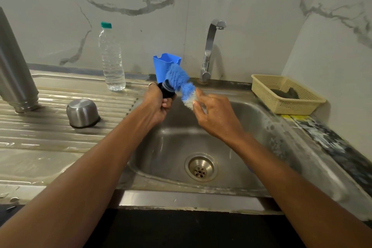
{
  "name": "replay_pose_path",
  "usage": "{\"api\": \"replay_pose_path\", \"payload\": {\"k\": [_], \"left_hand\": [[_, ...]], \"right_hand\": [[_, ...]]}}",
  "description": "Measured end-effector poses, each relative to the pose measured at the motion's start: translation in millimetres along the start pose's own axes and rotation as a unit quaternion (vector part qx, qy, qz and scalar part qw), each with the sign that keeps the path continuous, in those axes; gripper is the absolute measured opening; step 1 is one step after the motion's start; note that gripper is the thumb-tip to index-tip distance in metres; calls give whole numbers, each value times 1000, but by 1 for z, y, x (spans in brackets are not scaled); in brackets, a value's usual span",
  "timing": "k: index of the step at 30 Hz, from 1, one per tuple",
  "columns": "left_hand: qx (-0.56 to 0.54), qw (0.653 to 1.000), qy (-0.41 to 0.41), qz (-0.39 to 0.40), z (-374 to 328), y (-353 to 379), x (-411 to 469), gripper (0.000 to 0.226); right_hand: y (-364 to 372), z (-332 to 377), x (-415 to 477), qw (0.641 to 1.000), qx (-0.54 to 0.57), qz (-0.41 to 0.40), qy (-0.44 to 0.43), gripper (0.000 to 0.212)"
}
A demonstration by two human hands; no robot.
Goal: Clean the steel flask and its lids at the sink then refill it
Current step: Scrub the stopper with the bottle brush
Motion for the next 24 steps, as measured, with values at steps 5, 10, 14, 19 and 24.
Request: {"api": "replay_pose_path", "payload": {"k": [5,10,14,19,24], "left_hand": [[0,1000,-1,6,1,0,-2,37],[2,1000,3,5,1,1,-2,36],[30,999,7,19,5,6,-11,32],[8,1000,21,9,-1,7,-9,35],[0,1000,20,-14,-2,0,-8,38]], "right_hand": [[2,0,1,1000,-8,7,3,34],[0,7,-4,1000,1,18,-22,35],[-1,-3,1,1000,-14,8,11,35],[-8,1,-9,1000,-3,9,1,37],[-1,10,-4,1000,4,13,-14,34]]}}
Point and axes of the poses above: each hand's wrist, its own x-axis towards the middle knuckle, its own y-axis out of the palm, z = x × y, the point moved 1 cm from there along x, towards the middle knuckle, and after that the axes turned 3 degrees about -z, right-handed, at the moved point
